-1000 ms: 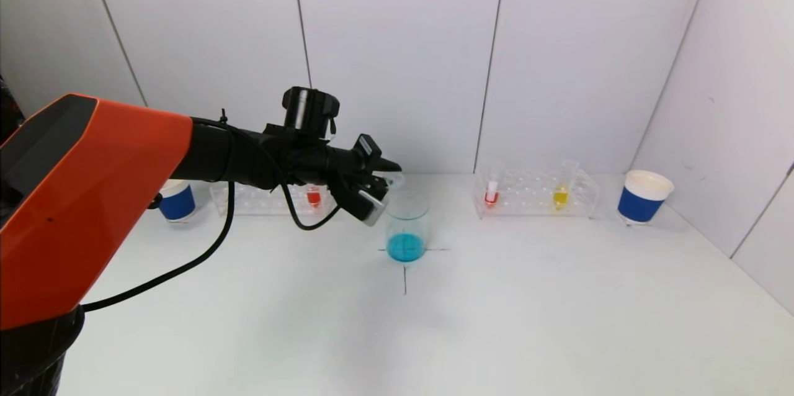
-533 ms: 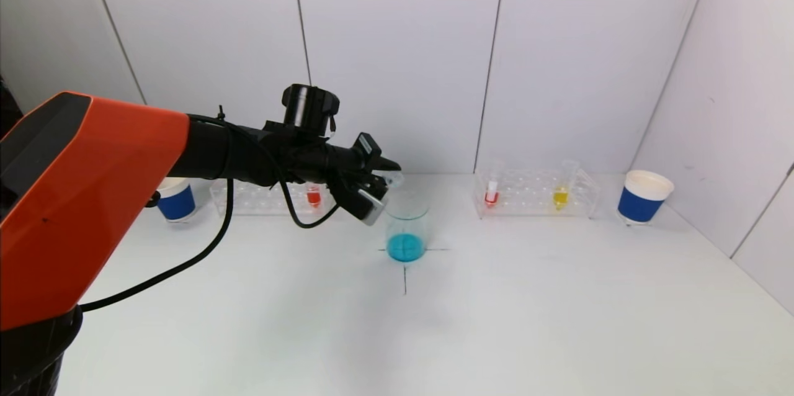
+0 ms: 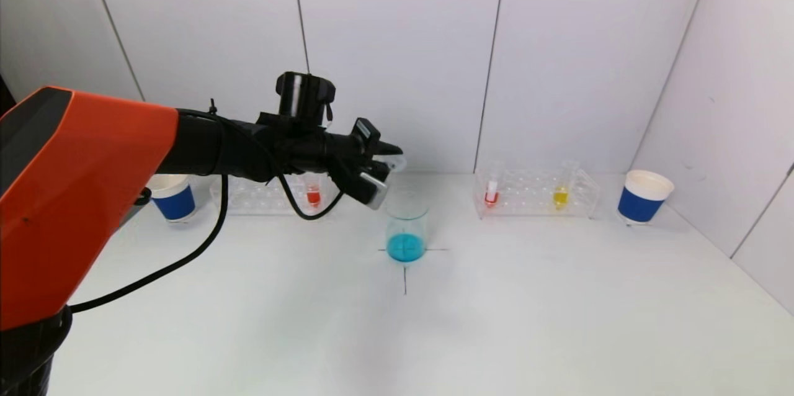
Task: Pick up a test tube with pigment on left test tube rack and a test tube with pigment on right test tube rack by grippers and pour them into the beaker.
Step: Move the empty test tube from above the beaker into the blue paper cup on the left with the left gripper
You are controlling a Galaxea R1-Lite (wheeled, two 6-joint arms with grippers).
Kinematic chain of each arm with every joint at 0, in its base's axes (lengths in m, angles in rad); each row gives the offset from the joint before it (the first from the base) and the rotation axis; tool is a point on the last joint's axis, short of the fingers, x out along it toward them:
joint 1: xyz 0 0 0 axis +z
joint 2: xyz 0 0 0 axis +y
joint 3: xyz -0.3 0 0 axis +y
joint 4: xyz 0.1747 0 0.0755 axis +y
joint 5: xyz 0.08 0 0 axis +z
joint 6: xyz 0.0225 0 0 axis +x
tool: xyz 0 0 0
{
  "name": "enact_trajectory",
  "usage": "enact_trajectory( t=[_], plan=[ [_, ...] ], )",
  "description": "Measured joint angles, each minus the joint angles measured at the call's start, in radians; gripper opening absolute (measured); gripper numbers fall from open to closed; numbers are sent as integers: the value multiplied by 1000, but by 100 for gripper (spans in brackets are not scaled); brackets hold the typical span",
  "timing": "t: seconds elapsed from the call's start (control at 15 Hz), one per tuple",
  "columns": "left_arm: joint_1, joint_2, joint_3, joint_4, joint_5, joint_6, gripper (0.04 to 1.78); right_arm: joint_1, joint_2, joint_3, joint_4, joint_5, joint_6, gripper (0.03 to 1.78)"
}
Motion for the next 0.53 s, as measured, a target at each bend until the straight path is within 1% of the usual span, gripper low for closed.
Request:
enact_trajectory(
  t=[0.27,0.53],
  plan=[
    [1,-74,5,-18,16,-277,43,0,0,0,0,0,0,177],
    [1,-131,3,-21,120,-475,43,0,0,0,0,0,0,177]
  ],
)
